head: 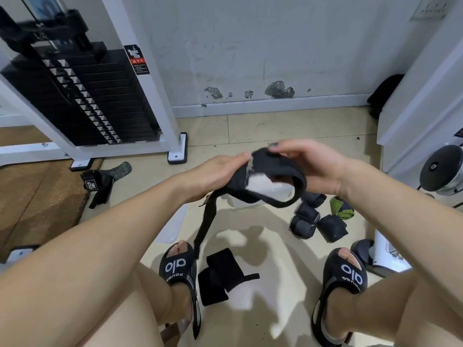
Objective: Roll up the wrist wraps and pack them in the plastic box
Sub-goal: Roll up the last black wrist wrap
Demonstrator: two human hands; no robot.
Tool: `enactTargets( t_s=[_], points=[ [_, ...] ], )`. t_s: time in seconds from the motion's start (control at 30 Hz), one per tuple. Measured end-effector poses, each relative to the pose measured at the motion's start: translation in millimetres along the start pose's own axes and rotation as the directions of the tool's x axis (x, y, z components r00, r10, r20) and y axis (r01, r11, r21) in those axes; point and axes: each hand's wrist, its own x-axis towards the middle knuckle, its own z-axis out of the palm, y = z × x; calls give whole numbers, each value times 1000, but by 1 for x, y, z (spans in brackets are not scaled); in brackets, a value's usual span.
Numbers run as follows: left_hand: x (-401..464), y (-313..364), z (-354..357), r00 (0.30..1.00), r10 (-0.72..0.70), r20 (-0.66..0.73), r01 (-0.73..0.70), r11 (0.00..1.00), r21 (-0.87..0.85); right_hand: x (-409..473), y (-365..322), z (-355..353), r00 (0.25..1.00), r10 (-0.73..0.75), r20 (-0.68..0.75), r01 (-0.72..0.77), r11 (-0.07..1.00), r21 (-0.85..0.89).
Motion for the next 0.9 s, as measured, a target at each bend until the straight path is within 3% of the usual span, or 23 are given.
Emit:
enactTargets(
  t_s=[0.1,0.23,0.33,0.47,0.63,0.7,0.77,0.83,0.9],
  points=[
    [4,14,2,991,-84,-101,45,941,-336,2,-4,-2,991,-133,32,119,955,271],
    [2,25,-1,995,-80,-57,36,837,-546,9,-3,-1,985,-156,68,111,893,436],
    [4,27,-7,982,-159,-104,50,744,-666,9,2,6,981,-169,93,110,887,449],
    [10,21,-9,974,-203,-96,67,672,-737,17,11,12,980,-197,22,174,908,381],
    [17,18,-23,949,-230,-217,-27,623,-781,15,16,9,997,-70,20,62,961,268],
    [17,9,-42,915,-234,-329,-9,803,-596,8,13,3,1000,14,15,-15,993,113],
    [12,-9,-61,923,-198,-329,134,969,-207,6,14,-8,993,94,-72,-105,982,-158],
    [4,-24,-72,963,-199,-183,219,970,100,7,20,-19,978,112,-173,-173,904,-391],
    [-2,-33,-75,980,-187,-65,197,947,255,9,30,-24,969,156,-194,-239,798,-554]
  ],
)
